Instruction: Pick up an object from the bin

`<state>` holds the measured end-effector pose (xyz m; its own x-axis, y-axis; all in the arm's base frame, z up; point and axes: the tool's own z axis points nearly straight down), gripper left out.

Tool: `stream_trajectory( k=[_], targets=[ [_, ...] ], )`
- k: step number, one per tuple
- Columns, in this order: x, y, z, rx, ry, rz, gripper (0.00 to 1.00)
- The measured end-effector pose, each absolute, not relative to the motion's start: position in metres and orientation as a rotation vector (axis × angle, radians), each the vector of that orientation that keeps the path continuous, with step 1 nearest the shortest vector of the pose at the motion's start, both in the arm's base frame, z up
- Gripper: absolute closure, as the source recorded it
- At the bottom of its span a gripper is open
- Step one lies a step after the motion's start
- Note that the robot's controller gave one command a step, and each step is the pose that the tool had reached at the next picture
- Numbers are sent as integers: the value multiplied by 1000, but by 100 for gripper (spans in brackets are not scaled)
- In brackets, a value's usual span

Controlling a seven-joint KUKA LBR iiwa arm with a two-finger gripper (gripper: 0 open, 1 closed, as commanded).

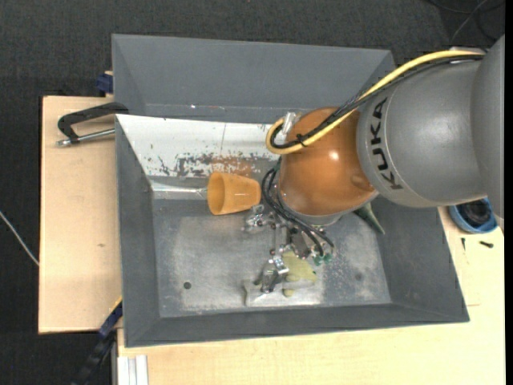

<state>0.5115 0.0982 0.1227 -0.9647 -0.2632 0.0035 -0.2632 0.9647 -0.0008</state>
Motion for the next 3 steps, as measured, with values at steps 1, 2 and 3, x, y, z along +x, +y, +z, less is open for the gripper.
stream_trajectory(
  k=[1, 2, 3],
  targets=[
    [508, 25, 94, 508, -3097, 3, 0],
    [509, 30, 96, 516, -3100, -2, 100],
    [519, 30, 225, 484, -3119, 1, 100]
  ],
)
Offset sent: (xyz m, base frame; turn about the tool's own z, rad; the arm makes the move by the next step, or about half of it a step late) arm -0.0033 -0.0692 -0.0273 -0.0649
